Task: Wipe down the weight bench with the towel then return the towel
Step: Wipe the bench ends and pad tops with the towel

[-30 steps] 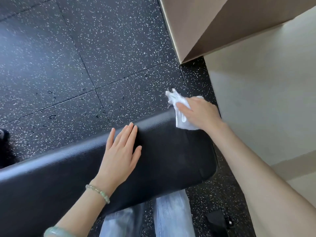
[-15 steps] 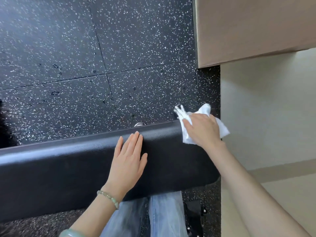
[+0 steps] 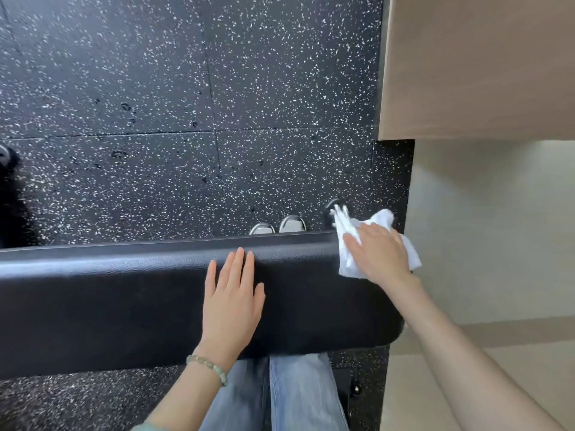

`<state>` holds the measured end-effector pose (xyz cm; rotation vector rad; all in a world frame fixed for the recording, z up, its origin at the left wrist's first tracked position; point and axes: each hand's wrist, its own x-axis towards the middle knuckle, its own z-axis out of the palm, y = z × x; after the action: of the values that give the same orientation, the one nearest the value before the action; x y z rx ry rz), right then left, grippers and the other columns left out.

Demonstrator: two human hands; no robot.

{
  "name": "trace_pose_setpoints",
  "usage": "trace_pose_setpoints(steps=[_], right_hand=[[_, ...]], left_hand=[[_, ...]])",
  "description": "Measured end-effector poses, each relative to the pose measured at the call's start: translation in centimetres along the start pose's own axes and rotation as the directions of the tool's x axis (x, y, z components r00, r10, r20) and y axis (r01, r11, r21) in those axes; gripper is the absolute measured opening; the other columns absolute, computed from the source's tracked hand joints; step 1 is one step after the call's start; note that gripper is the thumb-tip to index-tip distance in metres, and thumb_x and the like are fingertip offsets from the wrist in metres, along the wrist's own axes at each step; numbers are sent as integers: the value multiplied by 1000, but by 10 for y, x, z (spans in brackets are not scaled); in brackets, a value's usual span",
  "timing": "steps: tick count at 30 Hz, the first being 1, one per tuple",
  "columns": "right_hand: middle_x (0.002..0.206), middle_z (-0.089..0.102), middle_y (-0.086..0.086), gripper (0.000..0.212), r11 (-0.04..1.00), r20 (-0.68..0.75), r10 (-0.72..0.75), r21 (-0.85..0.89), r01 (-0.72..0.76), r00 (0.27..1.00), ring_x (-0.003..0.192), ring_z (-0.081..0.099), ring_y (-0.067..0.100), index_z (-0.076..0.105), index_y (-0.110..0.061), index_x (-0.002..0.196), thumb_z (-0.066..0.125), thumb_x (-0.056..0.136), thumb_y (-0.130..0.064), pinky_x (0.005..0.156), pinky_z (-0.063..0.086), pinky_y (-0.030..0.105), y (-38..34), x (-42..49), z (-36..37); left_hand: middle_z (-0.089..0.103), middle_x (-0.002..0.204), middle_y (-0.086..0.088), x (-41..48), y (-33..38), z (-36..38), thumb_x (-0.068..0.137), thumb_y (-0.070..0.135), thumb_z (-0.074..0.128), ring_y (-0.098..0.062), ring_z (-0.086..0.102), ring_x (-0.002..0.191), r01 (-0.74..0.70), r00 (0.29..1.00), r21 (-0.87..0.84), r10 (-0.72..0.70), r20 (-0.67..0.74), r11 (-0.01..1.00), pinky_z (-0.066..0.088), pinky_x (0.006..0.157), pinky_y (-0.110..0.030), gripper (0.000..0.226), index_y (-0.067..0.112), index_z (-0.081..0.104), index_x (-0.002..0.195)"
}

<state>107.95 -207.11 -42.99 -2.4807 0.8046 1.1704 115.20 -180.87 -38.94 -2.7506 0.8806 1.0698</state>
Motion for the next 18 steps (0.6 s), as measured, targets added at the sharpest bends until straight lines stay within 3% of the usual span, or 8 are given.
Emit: trace_pose_setpoints(steps=[3, 6, 9, 12, 15, 18], right_hand=[[89, 65, -2, 49, 999, -36, -34, -4, 34, 999, 94, 56, 21, 62, -24, 90, 17, 89, -41, 84, 34, 39, -33, 1, 8], [106, 66, -5, 48, 970, -58, -239, 37, 241, 969, 99, 57, 20, 60, -30, 117, 20, 92, -37, 93, 33, 43, -95, -6, 13], [124, 58, -2, 40, 936, 8, -346, 71, 344, 938, 115, 49, 21, 52, -27, 128, 28, 99, -39, 102, 26, 44, -132, -12, 17], [124, 57, -6, 41, 932, -3, -360, 48, 359, 933, 114, 50, 19, 46, -30, 133, 27, 99, -40, 92, 29, 39, -114, -7, 12], [100, 67, -10, 64, 933, -84, -355, -92, 347, 931, 84, 64, 24, 29, -32, 143, 34, 79, -24, 68, 33, 38, -67, -4, -2], [100, 66, -5, 68, 976, -18, -194, -109, 191, 981, 84, 63, 28, 23, -27, 148, 37, 82, -20, 67, 42, 35, -26, -1, -12]], left_hand=[[51, 138, -17, -6, -2, 2, 92, 33, 35, -32, 50, 127, 61, 998, 0, -61, -16, 998, 23, 113, -51, 54, 3, 53, 133], [51, 138, -18, -8, -5, 4, 92, 34, 35, -33, 49, 127, 117, 993, -6, -117, -25, 993, 22, 113, -51, 55, 3, 53, 134], [51, 139, -17, -10, -9, 5, 91, 35, 34, -32, 49, 128, 150, 988, -26, -151, -28, 988, 21, 112, -50, 56, 3, 52, 134], [50, 139, -17, -12, -15, 4, 91, 36, 33, -32, 48, 129, 165, 986, -41, -167, -27, 985, 21, 112, -51, 57, 2, 52, 134], [49, 140, -17, -11, -28, 5, 91, 37, 32, -32, 48, 129, 179, 983, -50, -181, -36, 983, 21, 112, -52, 58, 3, 51, 134], [49, 140, -18, -9, -48, 4, 92, 37, 32, -33, 47, 129, 195, 978, -54, -198, -66, 979, 20, 112, -51, 58, 2, 51, 134]])
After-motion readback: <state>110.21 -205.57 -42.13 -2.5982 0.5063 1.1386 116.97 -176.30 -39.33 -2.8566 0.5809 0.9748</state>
